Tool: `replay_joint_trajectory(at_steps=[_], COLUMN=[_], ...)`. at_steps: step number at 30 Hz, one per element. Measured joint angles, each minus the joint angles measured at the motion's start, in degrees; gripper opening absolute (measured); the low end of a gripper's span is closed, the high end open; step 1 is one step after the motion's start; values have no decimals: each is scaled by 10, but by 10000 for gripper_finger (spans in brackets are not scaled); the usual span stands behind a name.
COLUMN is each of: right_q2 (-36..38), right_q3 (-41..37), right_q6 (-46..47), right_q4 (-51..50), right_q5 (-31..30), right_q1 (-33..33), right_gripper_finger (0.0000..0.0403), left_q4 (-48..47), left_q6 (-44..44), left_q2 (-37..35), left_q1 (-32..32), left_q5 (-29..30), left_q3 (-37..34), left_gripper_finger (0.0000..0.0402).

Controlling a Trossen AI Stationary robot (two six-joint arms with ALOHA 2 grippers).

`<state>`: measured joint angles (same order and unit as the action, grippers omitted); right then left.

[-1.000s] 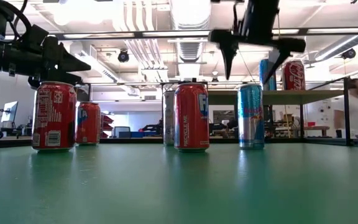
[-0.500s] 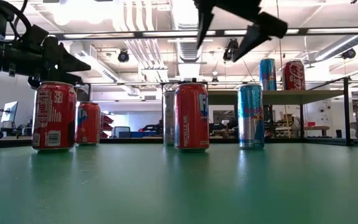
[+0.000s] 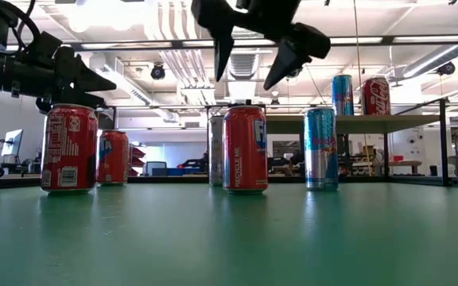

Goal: Place canned beverage on shelf
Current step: Put the bottom red soda can on the shelf

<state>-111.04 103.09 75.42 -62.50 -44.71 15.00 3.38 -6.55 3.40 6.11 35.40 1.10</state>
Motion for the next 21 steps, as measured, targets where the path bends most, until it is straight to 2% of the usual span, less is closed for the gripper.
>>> replay_joint_trajectory(at_steps=[9, 17, 21], right_q2=[-51, -50, -50], right_q3=[55, 97, 98], right_q6=[31, 45, 14], right_q4=[-45, -104, -106], right_q5=[31, 191, 266], right_q1=[-6, -58, -84], right_gripper_finger=[385, 385, 385], left_q4=[0, 0, 0], left_q6=[0, 0, 0], left_q2=[0, 0, 0], left_q1=[0, 0, 0], left_q5=[0, 0, 0], left_q3=[0, 0, 0], left_gripper_finger=[386, 386, 386])
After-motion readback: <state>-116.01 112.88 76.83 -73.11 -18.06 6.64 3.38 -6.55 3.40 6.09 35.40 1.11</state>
